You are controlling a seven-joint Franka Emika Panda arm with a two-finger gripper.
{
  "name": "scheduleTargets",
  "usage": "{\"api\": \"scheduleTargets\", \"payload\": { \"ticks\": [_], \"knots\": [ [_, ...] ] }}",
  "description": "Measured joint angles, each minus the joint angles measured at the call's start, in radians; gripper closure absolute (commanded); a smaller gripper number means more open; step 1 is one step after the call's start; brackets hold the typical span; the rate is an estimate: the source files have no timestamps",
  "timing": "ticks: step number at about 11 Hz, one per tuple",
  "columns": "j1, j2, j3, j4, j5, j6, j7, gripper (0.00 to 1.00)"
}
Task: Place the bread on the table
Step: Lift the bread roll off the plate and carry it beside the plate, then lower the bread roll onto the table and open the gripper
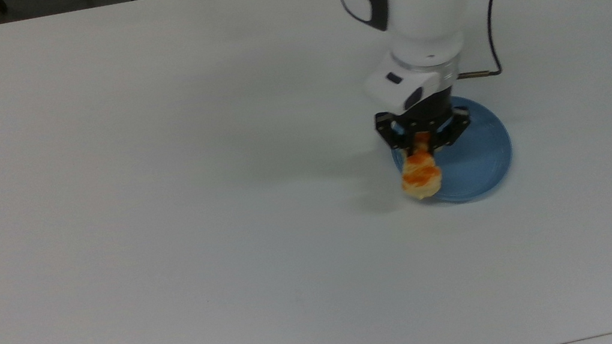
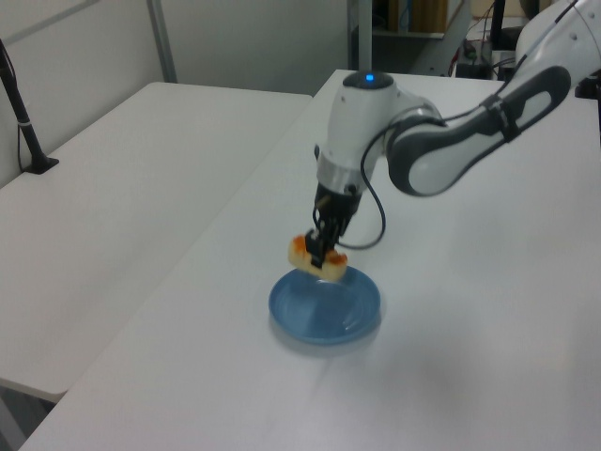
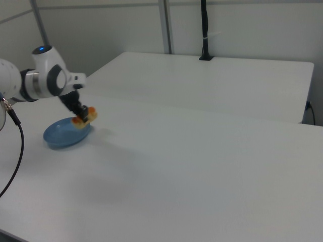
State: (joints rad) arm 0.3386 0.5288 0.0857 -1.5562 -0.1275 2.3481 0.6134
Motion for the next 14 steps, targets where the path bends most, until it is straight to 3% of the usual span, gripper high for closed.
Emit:
{"api": "scheduleTargets", "payload": {
  "ticks": [4,9,10,11,14],
  "knots": [
    [-0.141,0.003,-0.003,0.009,-0.145,0.000,-0.110,0.70],
    [-0.270,0.063,-0.006,0.029,-0.155,0.004,-0.290,0.70],
    [-0.278,0.086,-0.006,0.039,-0.155,0.011,-0.292,0.58],
    [-0.280,0.105,-0.006,0.047,-0.155,0.018,-0.292,0.01],
    [-0.288,0.114,-0.006,0.062,-0.155,0.021,-0.291,0.00]
  ]
}}
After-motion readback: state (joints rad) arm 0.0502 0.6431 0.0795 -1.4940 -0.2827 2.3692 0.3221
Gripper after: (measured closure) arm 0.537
